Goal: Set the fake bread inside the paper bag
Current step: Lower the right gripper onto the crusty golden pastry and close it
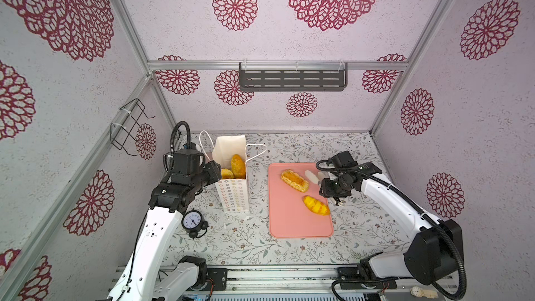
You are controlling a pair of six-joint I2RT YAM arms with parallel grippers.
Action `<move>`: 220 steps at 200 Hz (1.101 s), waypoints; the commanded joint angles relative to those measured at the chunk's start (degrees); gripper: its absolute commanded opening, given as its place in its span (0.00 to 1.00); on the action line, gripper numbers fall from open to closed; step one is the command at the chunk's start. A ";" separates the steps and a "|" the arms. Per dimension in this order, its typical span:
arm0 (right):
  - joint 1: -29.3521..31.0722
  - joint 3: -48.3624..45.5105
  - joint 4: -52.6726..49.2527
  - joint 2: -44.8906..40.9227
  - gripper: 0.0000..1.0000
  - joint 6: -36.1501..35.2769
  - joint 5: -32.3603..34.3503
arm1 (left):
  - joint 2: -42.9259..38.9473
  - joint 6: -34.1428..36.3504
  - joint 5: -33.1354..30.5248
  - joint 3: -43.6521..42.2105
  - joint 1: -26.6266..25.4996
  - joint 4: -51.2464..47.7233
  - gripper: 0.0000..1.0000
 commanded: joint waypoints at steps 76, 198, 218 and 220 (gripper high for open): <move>-1.73 7.12 1.75 9.21 0.55 -4.02 -5.54 | -1.09 -0.48 0.41 -1.60 0.36 2.47 0.54; -1.76 6.34 1.25 13.44 0.56 -4.67 -10.44 | -1.47 -0.08 1.07 -2.34 0.44 3.97 0.55; -1.76 5.87 1.25 13.63 0.56 -4.67 -10.48 | -1.63 -0.09 1.23 -2.67 0.44 4.23 0.55; -1.76 5.82 1.25 13.72 0.56 -4.66 -10.51 | -1.65 -0.08 1.28 -2.68 0.49 4.20 0.55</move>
